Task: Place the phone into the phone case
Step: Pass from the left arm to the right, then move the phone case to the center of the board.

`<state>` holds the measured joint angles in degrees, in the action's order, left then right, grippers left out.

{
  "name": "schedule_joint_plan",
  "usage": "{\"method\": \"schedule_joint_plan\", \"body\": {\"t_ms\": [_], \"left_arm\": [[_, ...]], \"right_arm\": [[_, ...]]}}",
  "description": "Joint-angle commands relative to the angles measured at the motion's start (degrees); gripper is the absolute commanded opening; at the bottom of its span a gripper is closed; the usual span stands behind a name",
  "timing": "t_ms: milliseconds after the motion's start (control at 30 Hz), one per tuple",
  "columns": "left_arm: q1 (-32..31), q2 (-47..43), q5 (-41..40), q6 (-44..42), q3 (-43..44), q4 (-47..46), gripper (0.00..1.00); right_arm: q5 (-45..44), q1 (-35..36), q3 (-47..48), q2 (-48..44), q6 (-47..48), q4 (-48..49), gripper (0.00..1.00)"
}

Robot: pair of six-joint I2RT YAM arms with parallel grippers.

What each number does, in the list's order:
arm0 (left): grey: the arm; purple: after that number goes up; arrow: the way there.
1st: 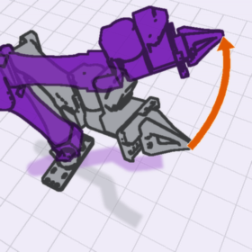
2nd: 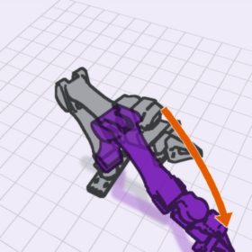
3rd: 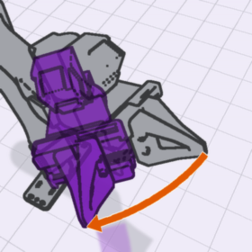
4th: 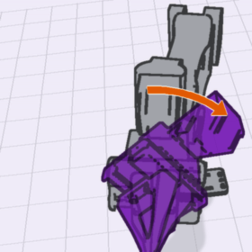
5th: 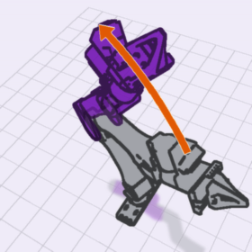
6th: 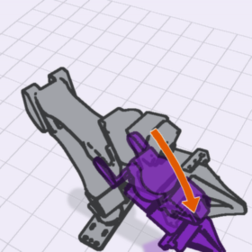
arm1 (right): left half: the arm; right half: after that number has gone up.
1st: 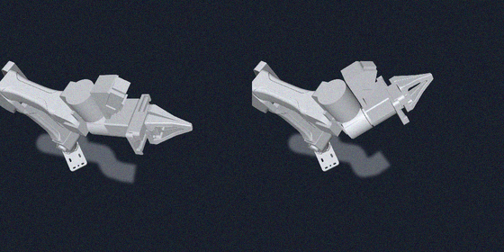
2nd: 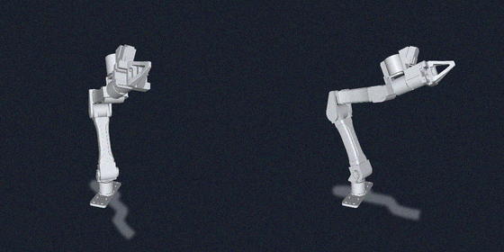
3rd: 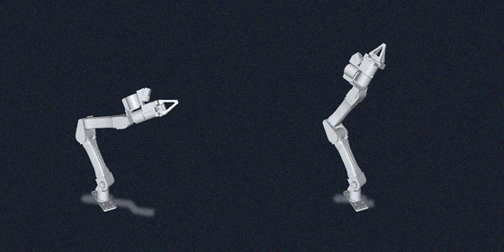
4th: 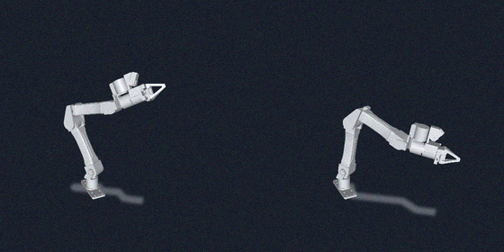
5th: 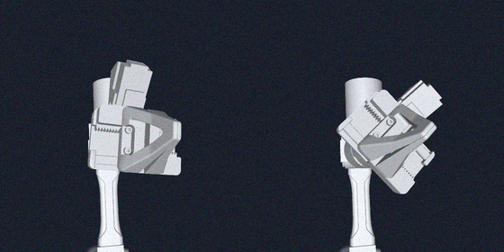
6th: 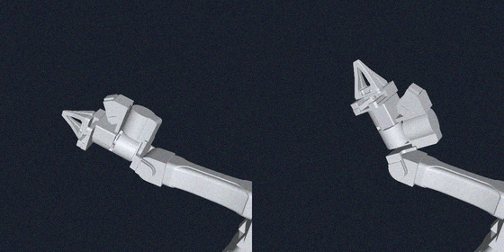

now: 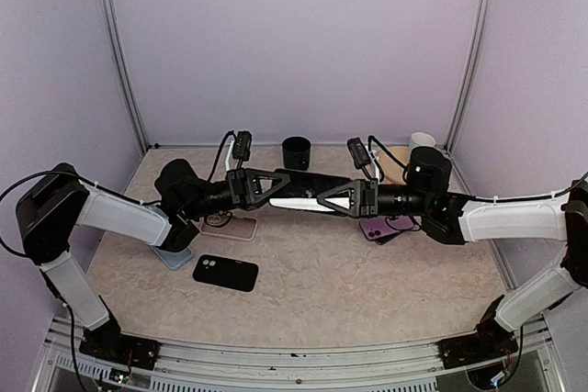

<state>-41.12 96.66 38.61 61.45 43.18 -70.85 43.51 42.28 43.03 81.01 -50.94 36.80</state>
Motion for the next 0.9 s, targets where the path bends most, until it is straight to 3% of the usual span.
{"method": "schedule_joint_plan", "body": {"t_ms": [0, 167, 367, 500, 700, 867], "left_arm": [[0.6, 0.6, -1.7, -0.6, 0.1, -0.3, 0.0], [1.6, -0.5, -1.5, -1.9, -0.6, 1.4, 0.23], [4.1, -3.8, -2.8, -5.4, -1.8, 8.7, 0.63], [5.6, -6.6, -5.2, -9.6, -2.4, 16.6, 0.74], [7.2, -10.6, -9.9, -13.0, -3.4, 25.6, 0.98], [8.8, -12.2, -13.3, -14.5, -3.9, 31.1, 0.99]], "right_arm": [[3.3, -0.2, 0.5, -0.1, -1.5, 7.1, 0.0], [3.3, -0.8, 0.2, -1.0, -1.4, 6.2, 0.0], [2.3, -2.2, -0.1, -2.4, 0.2, 2.3, 0.0], [1.3, -3.1, -0.2, -3.2, 1.4, -0.5, 0.0], [-0.3, -3.5, 0.0, -4.1, 4.5, -5.2, 0.0], [-2.1, -3.7, 0.1, -4.9, 6.9, -9.0, 0.0]]}}
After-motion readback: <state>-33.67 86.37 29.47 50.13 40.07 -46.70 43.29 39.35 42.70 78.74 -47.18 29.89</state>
